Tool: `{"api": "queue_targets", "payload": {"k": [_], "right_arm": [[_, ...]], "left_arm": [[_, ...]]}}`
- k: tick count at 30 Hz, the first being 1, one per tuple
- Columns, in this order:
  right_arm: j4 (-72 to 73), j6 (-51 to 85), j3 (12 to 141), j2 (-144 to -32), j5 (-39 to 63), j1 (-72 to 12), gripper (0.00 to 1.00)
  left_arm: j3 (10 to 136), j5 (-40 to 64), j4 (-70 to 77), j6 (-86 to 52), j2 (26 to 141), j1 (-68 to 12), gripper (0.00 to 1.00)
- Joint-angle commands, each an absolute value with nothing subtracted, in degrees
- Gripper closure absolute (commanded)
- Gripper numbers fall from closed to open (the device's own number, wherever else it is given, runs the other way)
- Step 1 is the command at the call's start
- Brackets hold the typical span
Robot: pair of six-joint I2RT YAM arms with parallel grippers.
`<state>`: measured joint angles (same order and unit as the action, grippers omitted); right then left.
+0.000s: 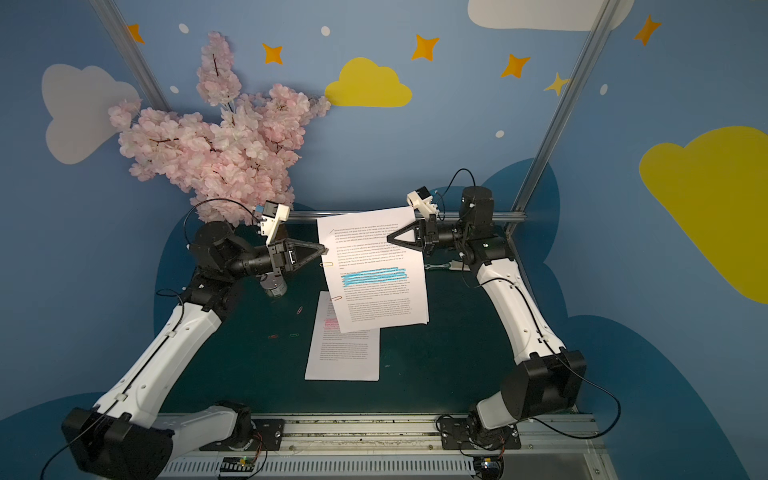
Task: Unclip the paperclips from the documents
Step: Remove the paper clip from the document, then place the paper clip at the center of the board.
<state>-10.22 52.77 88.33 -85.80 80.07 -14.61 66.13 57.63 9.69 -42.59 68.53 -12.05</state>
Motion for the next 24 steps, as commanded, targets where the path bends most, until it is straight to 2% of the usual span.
{"api": "queue_targets", "payload": {"k": [1, 9, 13, 18, 24], "right_arm": [[-8.5, 53.2, 87.3, -85.1, 80.3, -12.2, 1.00], [-6.8, 53.0, 83.6, -85.6, 80.5, -12.0, 1.00], [-8.7, 50.6, 81.3, -86.3, 78.9, -11.6, 1.00], [-14.6, 46.5, 79.5, -86.7, 74.2, -10.5, 1.00], [-30.0, 37.0, 82.2, -87.6, 67.3, -9.1, 1.00]], "left_arm": [[65.1, 57.4, 8.6, -41.6, 67.4, -10.2, 0.97], [61.6, 56.4, 9.8, -42.2, 68.7, -9.9, 0.97], [57.3, 52.6, 8.9, -41.9, 68.8, -9.9, 0.97], [54.7, 41.2, -9.7, -33.2, 69.8, -9.9, 0.97], [45.9, 23.4, -20.5, -33.9, 67.3, -9.0, 0.97]]}}
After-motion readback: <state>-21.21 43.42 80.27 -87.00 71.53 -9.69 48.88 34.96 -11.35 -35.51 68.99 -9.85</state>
